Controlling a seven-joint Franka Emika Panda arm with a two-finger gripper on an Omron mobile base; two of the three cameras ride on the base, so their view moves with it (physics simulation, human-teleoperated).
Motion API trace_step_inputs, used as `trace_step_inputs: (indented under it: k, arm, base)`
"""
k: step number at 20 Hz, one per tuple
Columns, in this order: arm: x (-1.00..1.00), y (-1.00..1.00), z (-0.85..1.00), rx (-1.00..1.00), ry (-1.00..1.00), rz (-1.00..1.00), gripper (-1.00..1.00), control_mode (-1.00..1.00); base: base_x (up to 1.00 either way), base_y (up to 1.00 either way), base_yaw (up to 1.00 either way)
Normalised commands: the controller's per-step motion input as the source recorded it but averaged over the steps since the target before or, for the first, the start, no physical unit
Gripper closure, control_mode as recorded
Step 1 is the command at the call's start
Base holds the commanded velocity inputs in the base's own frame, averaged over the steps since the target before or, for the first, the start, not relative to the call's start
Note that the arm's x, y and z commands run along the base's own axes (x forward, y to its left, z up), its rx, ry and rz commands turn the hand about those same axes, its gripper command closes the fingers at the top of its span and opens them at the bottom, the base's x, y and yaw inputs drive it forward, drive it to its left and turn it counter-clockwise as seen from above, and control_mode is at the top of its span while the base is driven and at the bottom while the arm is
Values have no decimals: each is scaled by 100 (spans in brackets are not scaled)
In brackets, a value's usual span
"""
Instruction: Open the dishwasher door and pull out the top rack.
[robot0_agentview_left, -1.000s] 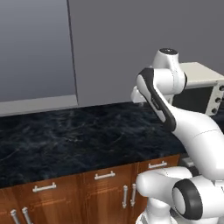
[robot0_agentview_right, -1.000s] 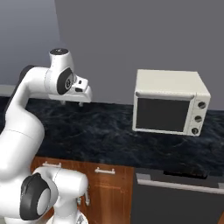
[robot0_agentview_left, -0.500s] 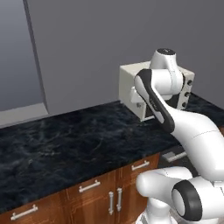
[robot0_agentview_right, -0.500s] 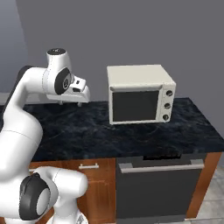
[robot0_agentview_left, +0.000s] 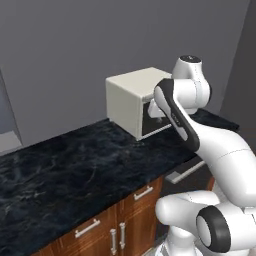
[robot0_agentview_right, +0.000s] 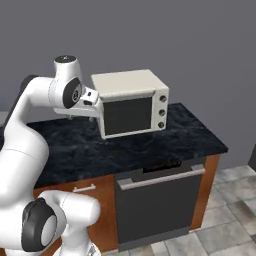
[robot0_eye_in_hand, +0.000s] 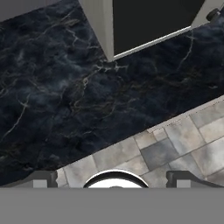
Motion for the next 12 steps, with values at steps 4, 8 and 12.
trace_step_inputs:
  k: [4,8,12]
  arm:
    - [0,0,0,0,0,0,-100,100]
    - [0,0,0,0,0,0,-100,100]
    - [0,0,0,0,0,0,-100,100]
  base:
    - [0,0,-32]
    - [0,0,-30]
    - [0,-1,-28]
